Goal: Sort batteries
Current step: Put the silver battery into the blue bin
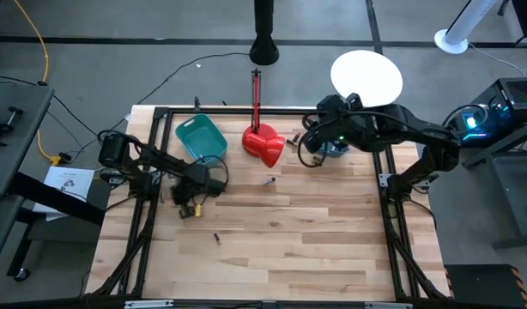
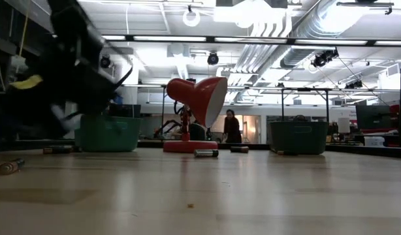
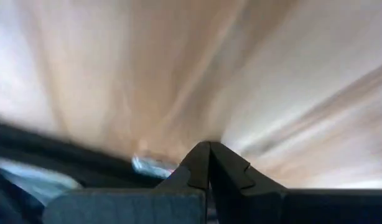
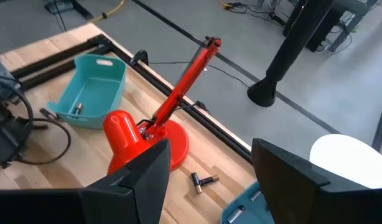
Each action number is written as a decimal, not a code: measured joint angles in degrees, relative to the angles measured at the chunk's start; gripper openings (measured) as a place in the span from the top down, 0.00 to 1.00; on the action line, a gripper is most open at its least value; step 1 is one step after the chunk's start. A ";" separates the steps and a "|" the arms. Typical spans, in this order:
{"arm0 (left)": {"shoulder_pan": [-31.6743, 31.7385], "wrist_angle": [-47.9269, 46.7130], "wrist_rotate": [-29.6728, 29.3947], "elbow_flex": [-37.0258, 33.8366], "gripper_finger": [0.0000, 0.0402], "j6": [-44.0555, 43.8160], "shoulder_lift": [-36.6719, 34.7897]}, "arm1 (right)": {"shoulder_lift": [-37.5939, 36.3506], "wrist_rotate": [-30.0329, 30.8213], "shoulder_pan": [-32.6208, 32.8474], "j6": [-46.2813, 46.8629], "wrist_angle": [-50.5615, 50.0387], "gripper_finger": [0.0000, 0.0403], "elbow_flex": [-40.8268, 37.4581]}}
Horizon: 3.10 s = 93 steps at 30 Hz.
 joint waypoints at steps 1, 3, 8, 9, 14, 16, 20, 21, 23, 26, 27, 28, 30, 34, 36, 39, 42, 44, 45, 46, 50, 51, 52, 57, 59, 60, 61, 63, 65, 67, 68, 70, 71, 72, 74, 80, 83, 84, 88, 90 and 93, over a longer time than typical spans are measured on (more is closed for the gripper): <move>-0.42 0.07 -1.64 2.18 1.00 0.94 -0.03 | 0.26 -0.02 0.00 -0.19 -0.02 0.45 0.00; -1.77 -0.55 -4.80 5.41 1.00 2.36 -1.12 | 0.41 -0.24 0.00 -0.23 -0.02 0.45 0.00; -5.03 -6.19 -0.78 7.11 1.00 -1.83 -8.50 | 0.16 -1.86 0.00 0.23 -0.72 0.45 0.00; -5.44 -6.48 0.19 6.59 1.00 -3.23 -10.11 | 0.14 -2.07 0.00 0.77 -0.93 0.45 0.00; -6.98 -9.36 3.24 0.62 1.00 -8.02 -16.35 | 0.11 -2.19 0.00 2.03 -1.99 0.45 0.00; -6.61 -8.15 4.38 -2.10 1.00 -9.41 -17.17 | 0.11 -2.16 -0.02 2.04 -1.95 0.45 0.00; -5.45 -4.29 7.04 -4.79 1.00 -10.84 -16.22 | 0.11 -2.07 -0.65 2.04 -1.81 0.45 0.00; -5.19 -4.32 6.86 -5.06 1.00 -10.97 -15.92 | 0.11 -2.03 -0.75 2.06 -1.82 0.45 0.00; -4.64 -3.46 5.91 -5.12 1.00 -10.99 -15.32 | 0.11 -2.03 -1.09 2.04 -1.79 0.45 0.00; -4.04 -3.76 5.26 -5.16 1.00 -10.95 -14.96 | 0.11 -2.10 -1.40 2.07 -1.79 0.45 0.00; -3.86 -3.75 4.75 -5.16 1.00 -10.93 -14.95 | 0.11 -2.08 -1.42 2.06 -1.76 0.45 0.00; -3.74 -3.67 3.48 -5.16 1.00 -10.92 -14.91 | 0.11 -2.03 -1.42 2.03 -1.73 0.45 0.00; -3.73 -3.71 -0.79 -5.16 1.00 -10.90 -14.93 | 0.11 -1.99 -1.40 1.76 -1.72 0.45 0.00; -2.75 -2.87 -7.54 -5.16 1.00 -11.67 -14.93 | 0.11 -1.99 -1.40 1.65 -1.58 0.45 0.00; -2.11 -2.66 -7.61 -5.16 1.00 -11.88 -14.91 | 0.11 -2.03 -1.40 1.65 -1.63 0.45 0.00; -1.78 -2.27 -6.95 -5.16 1.00 -13.06 -14.91 | 0.09 -2.06 -1.40 1.65 -1.86 0.45 0.00; -1.78 -0.86 -4.61 -5.16 1.00 -14.41 -14.91 | 0.09 -2.15 -1.40 1.63 -1.99 0.45 0.00; -1.85 1.41 -3.84 -5.16 1.00 -15.32 -14.91 | 0.09 -2.16 -1.40 1.64 -2.01 0.45 0.00; -1.86 2.34 -3.65 -5.16 1.00 -15.72 -14.91 | 0.09 -2.16 -1.40 1.63 -2.05 0.45 0.00; -1.86 3.44 -3.68 -5.16 1.00 -16.17 -14.91 | 0.09 -2.19 -1.40 1.64 -2.12 0.45 0.00; -1.84 6.81 -3.63 -5.15 1.00 -17.15 -14.91 | 0.09 -2.26 -1.38 1.64 -2.77 0.45 0.00; -1.84 6.72 -3.41 -4.92 1.00 -17.61 -14.91 | 0.09 -2.27 -1.38 1.64 -2.78 0.45 0.00; -1.84 6.64 -3.11 -4.35 1.00 -17.88 -14.91 | 0.09 -2.28 -1.38 1.63 -2.78 0.45 0.00; -2.38 3.34 -2.83 0.98 1.00 -17.23 -16.15 | 0.09 -2.38 -1.38 1.63 -2.78 0.45 0.00; -2.91 4.18 -3.25 3.44 1.00 -15.06 -17.32 | 0.09 -2.40 -1.38 1.62 -2.78 0.45 0.00; -3.18 4.59 -3.96 4.56 1.00 -13.65 -17.82 | 0.09 -2.40 -1.38 1.55 -2.78 0.45 0.00; -3.33 5.11 -4.95 5.47 1.00 -11.90 -18.23 | 0.06 -2.38 -1.38 1.26 -2.78 0.45 0.00; -3.53 6.26 -6.65 6.62 1.00 -7.41 -18.79 | 0.07 -2.40 -1.38 1.23 -2.78 0.45 0.00; -2.77 8.18 -7.24 7.21 0.98 -3.24 -18.84 | 0.08 -2.40 -1.38 1.21 -2.78 0.45 0.00; -1.34 8.53 -7.30 7.24 0.94 1.02 -18.34 | 0.06 -2.40 -1.38 1.21 -2.79 0.45 0.00; -0.52 7.93 -7.20 7.23 0.91 2.94 -17.82 | 0.06 -2.38 -1.38 1.21 -2.80 0.45 0.00; 1.27 6.19 -7.18 7.21 0.85 6.23 -16.87 | 0.06 -2.40 -1.38 1.21 -2.80 0.45 0.00; 2.19 5.00 -7.17 7.21 0.81 7.58 -16.56 | 0.06 -2.40 -1.38 1.20 -2.80 0.45 0.00; 3.04 3.72 -7.17 7.21 0.77 8.93 -16.29 | 0.06 -2.40 -1.38 1.20 -2.78 0.45 0.00; 4.68 1.66 -7.18 7.21 0.69 11.67 -15.82 | 0.06 -2.40 -1.38 1.28 -2.77 0.45 0.00; 8.91 -0.02 -7.39 7.21 0.49 19.85 -12.19 | 0.06 -2.40 -1.38 2.21 -2.46 0.45 0.00; 9.50 -0.10 -7.40 7.19 0.44 25.63 -9.00 | 0.06 -2.40 -1.38 2.83 -2.45 0.45 0.00; 9.40 -0.15 -7.36 7.19 0.43 27.39 -8.04 | 0.06 -2.40 -1.38 2.88 -2.45 0.45 0.00; 8.38 -0.28 -7.19 7.19 0.42 31.83 -4.72 | 0.06 -2.51 -1.38 4.09 -2.43 0.45 0.00; 8.16 -0.07 -5.85 7.18 0.42 33.60 -3.25 | 0.06 -2.52 -1.38 4.60 -2.43 0.45 0.00; 8.08 1.48 -5.76 7.14 0.42 36.26 -1.09 | 0.06 -2.52 -1.38 4.64 -2.41 0.45 0.00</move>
